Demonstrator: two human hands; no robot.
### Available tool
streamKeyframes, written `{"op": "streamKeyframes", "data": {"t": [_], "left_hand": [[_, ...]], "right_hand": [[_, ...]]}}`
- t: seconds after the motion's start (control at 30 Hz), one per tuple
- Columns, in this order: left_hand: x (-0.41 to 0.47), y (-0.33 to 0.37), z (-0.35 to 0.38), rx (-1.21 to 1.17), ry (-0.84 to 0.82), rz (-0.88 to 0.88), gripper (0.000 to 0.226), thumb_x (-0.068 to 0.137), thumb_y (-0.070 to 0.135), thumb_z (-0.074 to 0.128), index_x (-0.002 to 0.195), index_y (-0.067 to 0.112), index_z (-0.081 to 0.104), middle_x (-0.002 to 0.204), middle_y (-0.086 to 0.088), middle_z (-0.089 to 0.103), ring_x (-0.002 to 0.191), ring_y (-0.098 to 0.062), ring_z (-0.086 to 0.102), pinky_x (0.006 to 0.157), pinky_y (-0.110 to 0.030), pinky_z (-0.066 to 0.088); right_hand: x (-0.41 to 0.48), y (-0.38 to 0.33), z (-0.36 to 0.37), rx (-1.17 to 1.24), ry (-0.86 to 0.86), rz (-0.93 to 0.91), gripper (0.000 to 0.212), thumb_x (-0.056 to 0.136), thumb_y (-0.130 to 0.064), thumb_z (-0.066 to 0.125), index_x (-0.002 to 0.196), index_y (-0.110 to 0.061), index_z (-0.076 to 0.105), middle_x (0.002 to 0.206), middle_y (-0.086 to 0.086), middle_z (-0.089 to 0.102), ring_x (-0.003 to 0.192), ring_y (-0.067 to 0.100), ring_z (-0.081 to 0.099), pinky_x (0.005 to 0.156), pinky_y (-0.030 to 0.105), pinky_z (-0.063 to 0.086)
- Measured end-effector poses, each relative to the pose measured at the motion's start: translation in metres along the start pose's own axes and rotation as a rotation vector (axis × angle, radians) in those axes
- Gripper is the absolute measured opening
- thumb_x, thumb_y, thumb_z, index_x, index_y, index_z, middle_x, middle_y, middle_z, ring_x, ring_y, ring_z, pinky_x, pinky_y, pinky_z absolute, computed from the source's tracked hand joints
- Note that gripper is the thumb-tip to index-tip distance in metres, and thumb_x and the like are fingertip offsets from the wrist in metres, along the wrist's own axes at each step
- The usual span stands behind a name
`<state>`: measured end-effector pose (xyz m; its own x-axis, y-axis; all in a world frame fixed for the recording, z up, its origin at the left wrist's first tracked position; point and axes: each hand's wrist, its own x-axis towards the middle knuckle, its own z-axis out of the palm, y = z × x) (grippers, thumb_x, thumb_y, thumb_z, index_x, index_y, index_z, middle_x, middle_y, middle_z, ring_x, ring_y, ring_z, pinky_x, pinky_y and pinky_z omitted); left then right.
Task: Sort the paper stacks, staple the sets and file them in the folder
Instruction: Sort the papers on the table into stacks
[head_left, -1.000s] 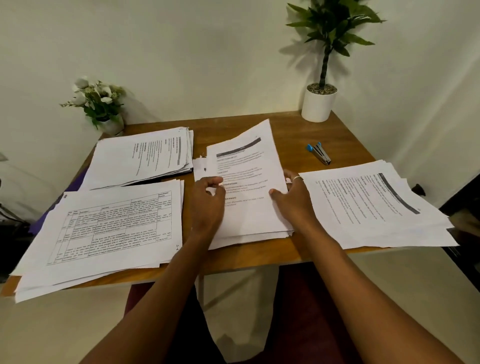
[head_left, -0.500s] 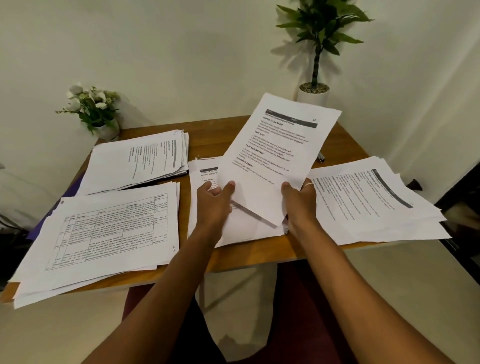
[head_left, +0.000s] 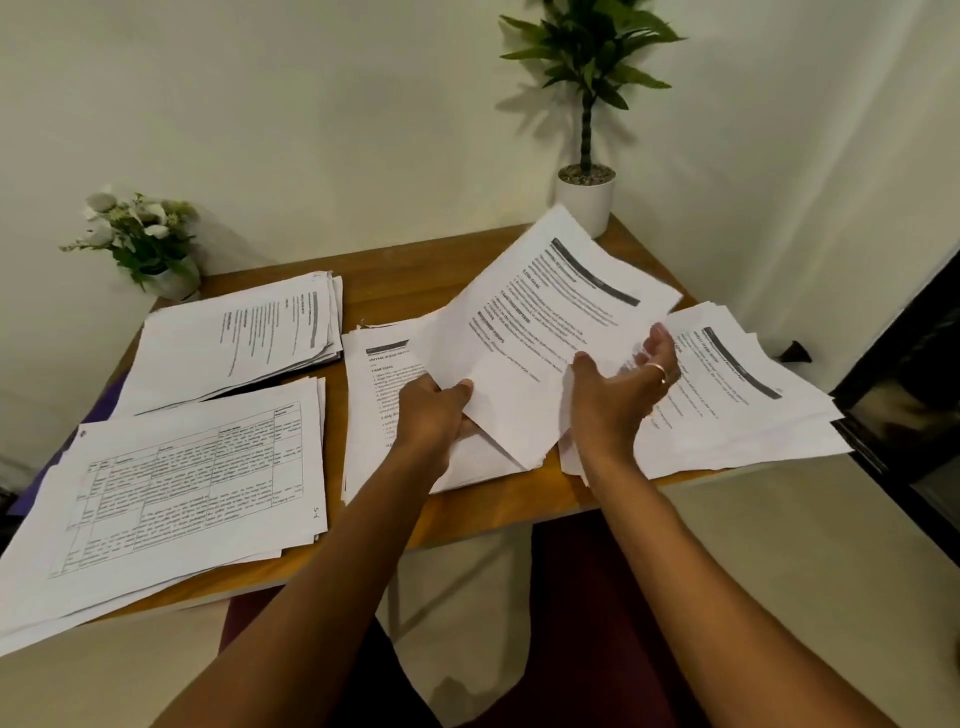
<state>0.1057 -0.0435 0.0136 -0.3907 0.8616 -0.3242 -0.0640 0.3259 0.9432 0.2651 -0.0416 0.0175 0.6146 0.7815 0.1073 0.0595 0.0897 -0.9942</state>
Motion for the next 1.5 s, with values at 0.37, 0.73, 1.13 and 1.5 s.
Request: {"op": "streamKeyframes", "data": {"t": [0.37, 0.73, 1.13, 1.5], "left_hand": [[-0.018, 0.015, 0.086, 0.211, -0.302, 0.021, 0.012, 0.099, 0.01, 0.062, 0.09, 0.009, 0.07, 0.079, -0.007, 0.068, 0.055, -0.015, 0.064, 0.042, -0.02, 0.047], [-0.011, 0.013, 0.096, 0.165, -0.368, -0.034, 0.024, 0.1, 0.018, 0.063, 0.121, 0.006, 0.067, 0.085, -0.013, 0.068, 0.072, -0.031, 0.062, 0.074, -0.041, 0.057], [0.012, 0.002, -0.007, 0.316, 0.077, 0.393, 0.027, 0.1, 0.02, 0.061, 0.126, 0.024, 0.066, 0.134, 0.007, 0.062, 0.117, -0.009, 0.057, 0.095, -0.023, 0.045], [0.019, -0.046, -0.049, 0.132, 0.169, 0.393, 0.02, 0.1, 0.018, 0.062, 0.12, 0.018, 0.065, 0.123, 0.0, 0.068, 0.097, -0.023, 0.069, 0.065, -0.019, 0.059]], "right_hand": [[0.01, -0.012, -0.02, -0.173, -0.287, -0.428, 0.031, 0.091, -0.004, 0.068, 0.104, -0.031, 0.059, 0.107, -0.018, 0.059, 0.104, -0.006, 0.056, 0.097, 0.008, 0.041], [0.017, 0.004, -0.03, -0.224, -0.38, -0.267, 0.027, 0.093, -0.007, 0.068, 0.104, -0.03, 0.059, 0.107, -0.014, 0.061, 0.099, 0.0, 0.058, 0.079, -0.006, 0.036], [-0.011, 0.011, 0.024, -0.408, -0.631, -0.132, 0.036, 0.096, -0.021, 0.069, 0.13, -0.027, 0.059, 0.135, -0.005, 0.06, 0.122, 0.013, 0.058, 0.098, 0.024, 0.048], [-0.033, 0.026, 0.056, -0.561, -0.595, -0.235, 0.044, 0.092, -0.024, 0.073, 0.132, -0.031, 0.058, 0.142, -0.003, 0.058, 0.126, 0.023, 0.056, 0.096, 0.028, 0.044]]}}
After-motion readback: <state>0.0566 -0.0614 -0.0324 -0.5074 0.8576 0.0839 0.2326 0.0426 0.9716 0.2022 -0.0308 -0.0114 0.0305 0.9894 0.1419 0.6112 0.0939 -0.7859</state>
